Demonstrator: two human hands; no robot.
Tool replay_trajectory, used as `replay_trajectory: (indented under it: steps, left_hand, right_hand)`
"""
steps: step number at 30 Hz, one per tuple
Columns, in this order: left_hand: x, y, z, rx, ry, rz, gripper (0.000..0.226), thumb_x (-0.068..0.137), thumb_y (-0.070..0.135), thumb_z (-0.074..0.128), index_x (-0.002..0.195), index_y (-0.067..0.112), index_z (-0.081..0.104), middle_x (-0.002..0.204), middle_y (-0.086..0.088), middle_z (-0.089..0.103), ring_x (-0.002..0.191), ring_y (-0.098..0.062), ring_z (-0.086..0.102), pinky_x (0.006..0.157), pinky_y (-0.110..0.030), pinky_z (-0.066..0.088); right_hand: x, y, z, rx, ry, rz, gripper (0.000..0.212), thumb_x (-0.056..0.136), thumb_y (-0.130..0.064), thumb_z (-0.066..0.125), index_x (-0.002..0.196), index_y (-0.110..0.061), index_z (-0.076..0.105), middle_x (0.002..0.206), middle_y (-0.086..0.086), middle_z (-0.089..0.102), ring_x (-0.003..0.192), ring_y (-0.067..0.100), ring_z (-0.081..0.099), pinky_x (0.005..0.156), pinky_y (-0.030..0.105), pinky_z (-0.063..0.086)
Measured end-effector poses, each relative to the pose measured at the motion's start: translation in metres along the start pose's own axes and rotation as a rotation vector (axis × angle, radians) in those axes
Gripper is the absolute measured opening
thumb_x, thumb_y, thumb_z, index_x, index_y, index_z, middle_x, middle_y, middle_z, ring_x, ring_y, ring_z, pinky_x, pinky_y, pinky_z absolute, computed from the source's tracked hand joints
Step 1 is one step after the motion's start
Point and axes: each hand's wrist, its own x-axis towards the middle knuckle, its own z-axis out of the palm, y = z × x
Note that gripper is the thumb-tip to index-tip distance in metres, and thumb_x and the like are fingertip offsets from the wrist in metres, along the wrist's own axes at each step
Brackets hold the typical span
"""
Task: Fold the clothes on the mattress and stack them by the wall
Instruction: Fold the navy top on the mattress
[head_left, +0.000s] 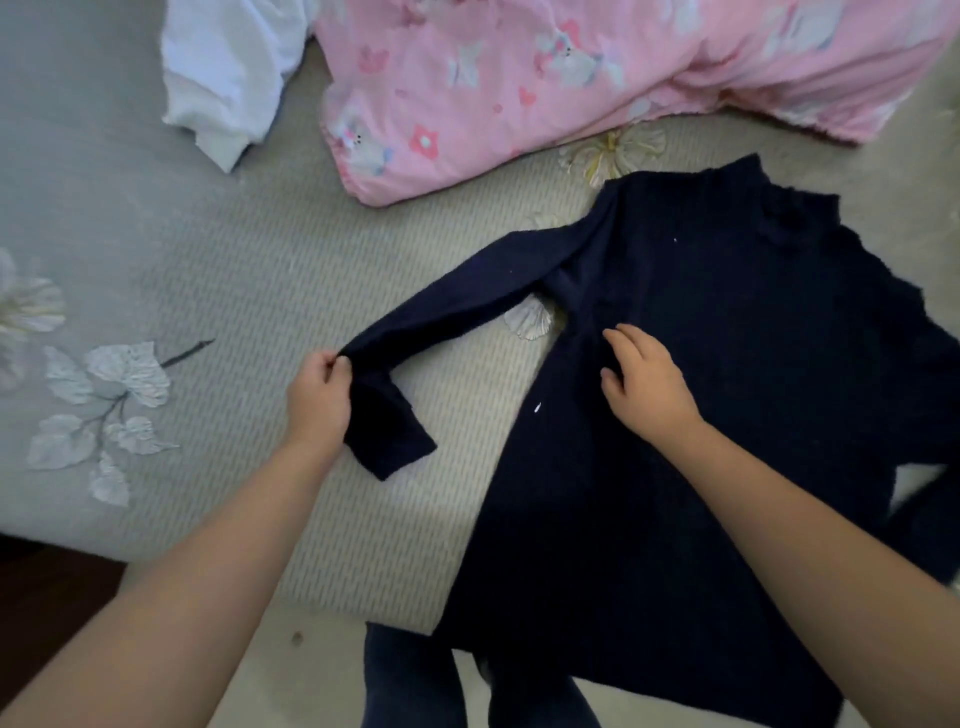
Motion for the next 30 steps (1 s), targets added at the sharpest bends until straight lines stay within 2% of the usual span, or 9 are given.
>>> replay_trajectory:
  steps: [2, 8, 12, 14, 16, 19, 23, 27, 30]
  left_hand:
    - [0.024, 0.007, -0.029, -0.219, 0.062, -0.151, 0.019, 0.098, 0.014, 0.037, 0.083, 0.013, 0.049, 0.077, 0.0, 0.05, 0.084, -0.021, 0.05, 0.074, -0.031, 0.041]
    - [0.087, 0.027, -0.081, -0.514, -0.011, -0.413, 0.03, 0.097, 0.014, 0.037, 0.069, 0.014, 0.047, 0.059, 0.0, 0.061, 0.052, -0.011, 0.058, 0.05, -0.02, 0.047]
    - [0.104, 0.016, -0.092, 0.068, -0.191, -0.268, 0.043, 0.086, 0.042, 0.058, 0.114, 0.011, 0.047, 0.119, -0.008, 0.05, 0.11, -0.025, 0.051, 0.095, -0.038, 0.041]
    - [0.1, 0.007, -0.09, 0.5, -0.247, -0.014, 0.065, 0.075, 0.039, 0.071, 0.126, 0.013, 0.039, 0.123, -0.01, 0.045, 0.115, -0.027, 0.046, 0.096, -0.04, 0.04]
    - [0.095, 0.005, -0.086, 0.642, -0.174, 0.182, 0.041, 0.081, 0.028, 0.065, 0.114, 0.011, 0.047, 0.104, -0.008, 0.052, 0.102, -0.029, 0.052, 0.077, -0.036, 0.043]
    - [0.091, 0.017, -0.076, 0.356, -0.105, 0.088, 0.006, 0.092, 0.017, 0.048, 0.093, 0.013, 0.052, 0.074, 0.006, 0.05, 0.082, -0.023, 0.052, 0.058, -0.027, 0.034]
    - [0.081, 0.053, -0.058, -0.243, -0.095, -0.108, 0.011, 0.093, 0.018, 0.047, 0.092, 0.023, 0.056, 0.087, 0.004, 0.058, 0.085, -0.015, 0.056, 0.074, -0.03, 0.046]
    - [0.063, 0.105, -0.022, -0.477, -0.136, -0.066, 0.018, 0.091, 0.011, 0.047, 0.082, 0.022, 0.059, 0.078, 0.003, 0.061, 0.069, -0.008, 0.061, 0.058, -0.022, 0.051]
    - [0.033, 0.147, 0.026, -0.532, -0.302, -0.048, 0.017, 0.091, 0.01, 0.046, 0.084, 0.018, 0.06, 0.075, 0.001, 0.063, 0.063, -0.007, 0.063, 0.056, -0.02, 0.051]
  right_hand:
    - [0.02, -0.021, -0.001, -0.04, 0.029, -0.038, 0.052, 0.093, -0.016, 0.049, 0.14, -0.004, 0.033, 0.15, 0.015, 0.024, 0.139, 0.03, 0.023, 0.109, 0.04, 0.025]
    - [0.077, -0.076, 0.012, -0.154, -0.166, -0.004, 0.054, 0.098, -0.034, 0.034, 0.146, -0.017, 0.016, 0.156, 0.005, 0.005, 0.143, 0.023, 0.004, 0.114, 0.043, 0.012]
    - [0.089, -0.093, 0.022, -0.225, -0.308, 0.028, 0.055, 0.098, -0.037, 0.031, 0.147, -0.021, 0.011, 0.156, 0.005, -0.004, 0.143, 0.023, -0.002, 0.114, 0.042, 0.012]
    - [0.09, -0.095, 0.022, -0.186, -0.311, 0.035, 0.056, 0.098, -0.036, 0.033, 0.147, -0.019, 0.012, 0.156, 0.007, -0.005, 0.143, 0.025, -0.003, 0.114, 0.04, 0.013]
    - [0.088, -0.092, 0.019, -0.142, -0.305, 0.016, 0.055, 0.098, -0.032, 0.036, 0.147, -0.015, 0.014, 0.156, 0.008, -0.002, 0.143, 0.025, -0.001, 0.114, 0.036, 0.014]
    - [0.077, -0.08, 0.016, -0.062, -0.272, 0.02, 0.055, 0.098, -0.028, 0.037, 0.146, -0.012, 0.015, 0.156, 0.009, -0.001, 0.143, 0.025, 0.0, 0.114, 0.034, 0.013]
    - [0.048, -0.056, 0.018, 0.168, -0.198, 0.116, 0.056, 0.099, -0.03, 0.034, 0.147, -0.014, 0.011, 0.156, 0.002, -0.004, 0.143, 0.018, 0.001, 0.111, 0.025, 0.013]
    - [0.013, -0.022, 0.019, 0.332, -0.109, 0.191, 0.051, 0.1, -0.03, 0.03, 0.147, -0.018, 0.012, 0.156, -0.004, 0.0, 0.141, 0.012, 0.014, 0.098, 0.016, 0.019]
    - [-0.017, 0.015, 0.014, 0.432, -0.039, 0.27, 0.05, 0.1, -0.028, 0.03, 0.146, -0.017, 0.015, 0.155, -0.003, 0.006, 0.141, 0.012, 0.013, 0.104, 0.018, 0.016]
